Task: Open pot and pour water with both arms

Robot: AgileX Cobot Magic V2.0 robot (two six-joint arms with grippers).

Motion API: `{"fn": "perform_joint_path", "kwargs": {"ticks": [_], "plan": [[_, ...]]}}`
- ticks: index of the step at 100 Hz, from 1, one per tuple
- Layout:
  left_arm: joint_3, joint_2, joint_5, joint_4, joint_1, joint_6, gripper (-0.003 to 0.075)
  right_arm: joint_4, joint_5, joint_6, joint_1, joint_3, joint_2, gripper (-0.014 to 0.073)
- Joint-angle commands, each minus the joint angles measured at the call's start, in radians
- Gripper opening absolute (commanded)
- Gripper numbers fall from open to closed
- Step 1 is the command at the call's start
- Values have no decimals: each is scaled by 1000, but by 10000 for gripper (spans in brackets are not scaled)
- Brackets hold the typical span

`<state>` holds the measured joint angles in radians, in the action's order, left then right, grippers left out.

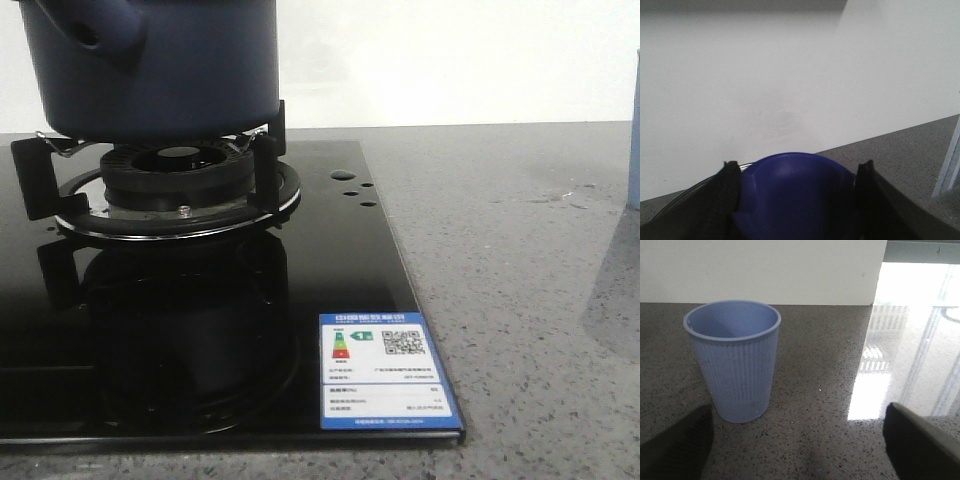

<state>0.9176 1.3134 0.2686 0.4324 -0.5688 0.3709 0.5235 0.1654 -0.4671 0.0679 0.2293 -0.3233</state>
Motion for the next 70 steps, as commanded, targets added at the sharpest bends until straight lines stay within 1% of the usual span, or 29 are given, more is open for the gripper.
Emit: {"fn": "perform_joint_path", "kwargs": {"ticks": [1, 33, 55, 70], "plan": [[40, -31, 113, -5, -5, 1, 358, 7, -62, -4, -1, 26, -5, 622], [35, -31, 109, -5, -5, 3, 358, 7, -62, -4, -1, 26, -5, 622], [30, -31, 101, -5, 22, 4, 358, 7, -64, -4, -1, 26, -5, 622], [30, -31, 68, -5, 22, 4, 358, 7, -64, -4, -1, 26, -5, 622]]}}
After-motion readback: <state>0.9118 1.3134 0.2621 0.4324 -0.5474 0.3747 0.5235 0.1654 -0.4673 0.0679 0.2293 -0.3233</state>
